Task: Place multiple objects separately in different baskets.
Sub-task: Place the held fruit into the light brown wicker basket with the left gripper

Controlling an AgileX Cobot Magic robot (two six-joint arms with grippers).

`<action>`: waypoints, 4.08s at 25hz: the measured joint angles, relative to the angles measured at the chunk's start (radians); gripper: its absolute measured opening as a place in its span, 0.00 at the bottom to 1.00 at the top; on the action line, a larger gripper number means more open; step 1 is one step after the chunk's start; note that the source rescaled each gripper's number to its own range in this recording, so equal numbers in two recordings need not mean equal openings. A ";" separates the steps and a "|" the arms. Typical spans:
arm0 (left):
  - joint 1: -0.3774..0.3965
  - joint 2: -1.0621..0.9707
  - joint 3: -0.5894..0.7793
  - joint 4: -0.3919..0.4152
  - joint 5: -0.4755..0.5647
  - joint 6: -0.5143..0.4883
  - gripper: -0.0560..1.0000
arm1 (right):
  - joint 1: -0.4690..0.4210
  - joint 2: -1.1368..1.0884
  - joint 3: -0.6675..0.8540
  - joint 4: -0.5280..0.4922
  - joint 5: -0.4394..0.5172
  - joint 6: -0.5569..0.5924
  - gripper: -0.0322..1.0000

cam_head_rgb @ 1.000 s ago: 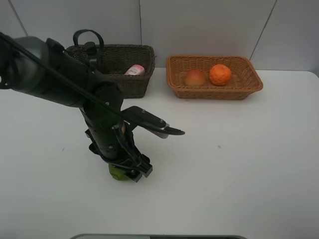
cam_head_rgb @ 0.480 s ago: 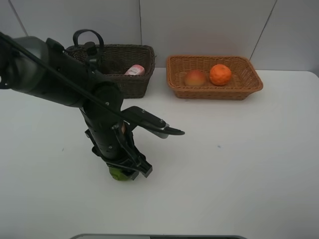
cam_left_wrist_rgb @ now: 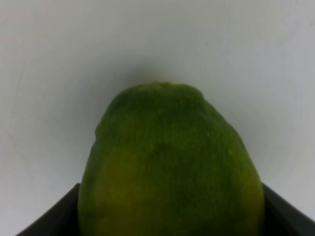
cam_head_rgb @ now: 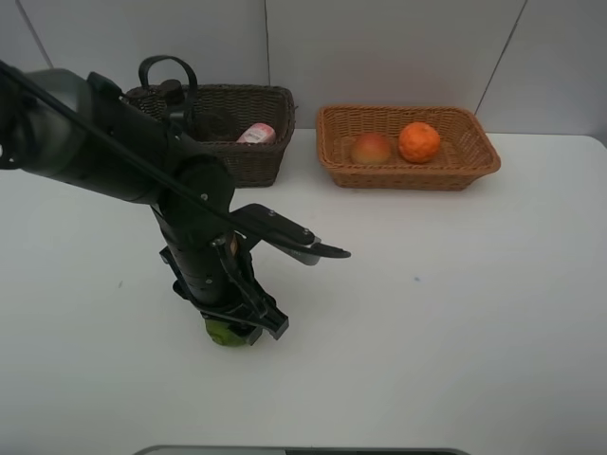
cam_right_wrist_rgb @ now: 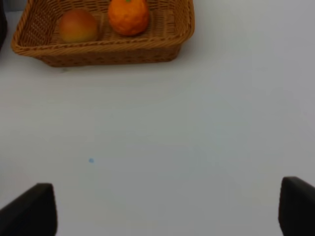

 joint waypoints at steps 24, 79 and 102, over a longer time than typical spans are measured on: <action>0.000 -0.085 0.000 -0.002 0.005 -0.001 0.77 | 0.000 0.000 0.000 0.000 0.000 0.000 1.00; 0.133 0.470 -0.838 0.139 -0.548 0.000 0.77 | 0.000 0.000 0.000 0.000 0.000 0.000 1.00; 0.134 0.468 -0.840 0.136 -0.484 0.000 0.95 | 0.000 0.000 0.000 0.000 0.000 0.000 1.00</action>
